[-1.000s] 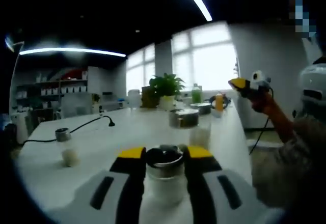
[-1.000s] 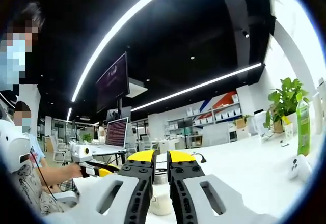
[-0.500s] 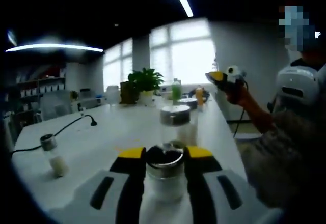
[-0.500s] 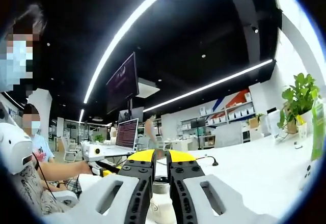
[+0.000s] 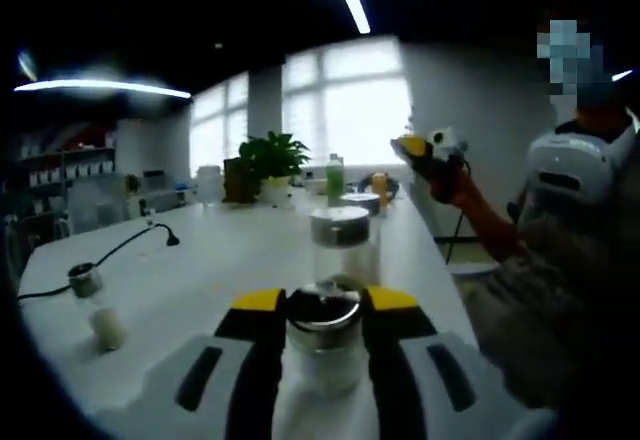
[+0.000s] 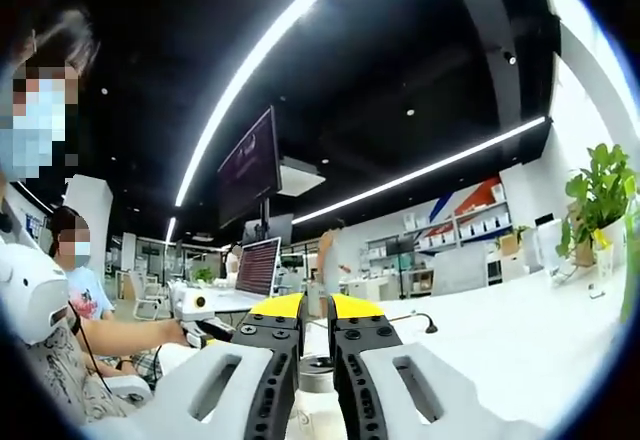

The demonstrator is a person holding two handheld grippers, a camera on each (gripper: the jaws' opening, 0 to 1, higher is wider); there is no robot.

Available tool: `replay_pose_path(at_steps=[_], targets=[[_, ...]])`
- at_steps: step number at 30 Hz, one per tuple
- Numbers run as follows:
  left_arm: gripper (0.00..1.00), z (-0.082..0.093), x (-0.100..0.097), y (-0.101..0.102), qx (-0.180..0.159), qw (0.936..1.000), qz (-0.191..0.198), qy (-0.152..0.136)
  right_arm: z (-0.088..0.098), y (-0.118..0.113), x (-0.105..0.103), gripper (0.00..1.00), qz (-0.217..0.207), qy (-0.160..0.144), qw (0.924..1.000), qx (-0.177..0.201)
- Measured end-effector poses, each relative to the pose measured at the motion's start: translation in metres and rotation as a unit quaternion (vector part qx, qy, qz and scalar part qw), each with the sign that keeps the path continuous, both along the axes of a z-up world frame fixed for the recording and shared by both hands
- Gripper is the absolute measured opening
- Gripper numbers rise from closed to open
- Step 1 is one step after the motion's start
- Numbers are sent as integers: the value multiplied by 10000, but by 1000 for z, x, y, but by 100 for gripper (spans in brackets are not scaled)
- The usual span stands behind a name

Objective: Rotate the seasoning bottle until the label or dispensing opening points toward the visible target arrow and the bottle remains upright within the marked orientation range

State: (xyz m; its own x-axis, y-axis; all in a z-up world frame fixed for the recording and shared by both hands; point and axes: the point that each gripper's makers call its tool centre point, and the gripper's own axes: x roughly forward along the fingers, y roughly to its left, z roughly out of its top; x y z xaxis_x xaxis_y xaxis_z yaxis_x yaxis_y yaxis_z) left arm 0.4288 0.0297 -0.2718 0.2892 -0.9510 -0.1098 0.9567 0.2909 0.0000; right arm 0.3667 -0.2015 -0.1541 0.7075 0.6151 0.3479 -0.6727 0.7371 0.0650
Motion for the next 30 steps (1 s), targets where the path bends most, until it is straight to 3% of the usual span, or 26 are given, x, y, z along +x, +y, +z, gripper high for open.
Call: replay_pose_path(at_steps=[4,8,13,19,21,23,24,26,28,30], targets=[[36,3,3,5,-189,9996,207,25,2,-2,0,7,-56,-28,10000,36],[38,20,1,13,-755,9958,509,129,3,-2,0,8,-54,-38,10000,74],[38,18,-5,17,-734,9928,941,-28,3,1,0,8,-17,-48,9999,120],[38,11,0,23,-713,9821,1743,-85,2,4,-1,8,-5,-52,10000,79],[38,10,-1,24,-774,9785,1912,-10,2,3,-1,8,-13,-58,10000,74],[38,5,0,27,-789,9714,2227,246,3,3,-1,8,-28,-65,9999,82],[38,4,-1,25,-791,9718,2211,227,2,2,-1,8,-32,-65,9999,85],[35,3,-4,25,-1022,9653,2370,399,2,2,-1,8,-25,-72,9999,114],[36,6,-9,23,-1241,9621,2400,378,0,1,0,8,-20,-47,9999,137],[38,8,-13,20,-1253,9608,2457,281,-3,1,2,8,-50,-11,9999,106]])
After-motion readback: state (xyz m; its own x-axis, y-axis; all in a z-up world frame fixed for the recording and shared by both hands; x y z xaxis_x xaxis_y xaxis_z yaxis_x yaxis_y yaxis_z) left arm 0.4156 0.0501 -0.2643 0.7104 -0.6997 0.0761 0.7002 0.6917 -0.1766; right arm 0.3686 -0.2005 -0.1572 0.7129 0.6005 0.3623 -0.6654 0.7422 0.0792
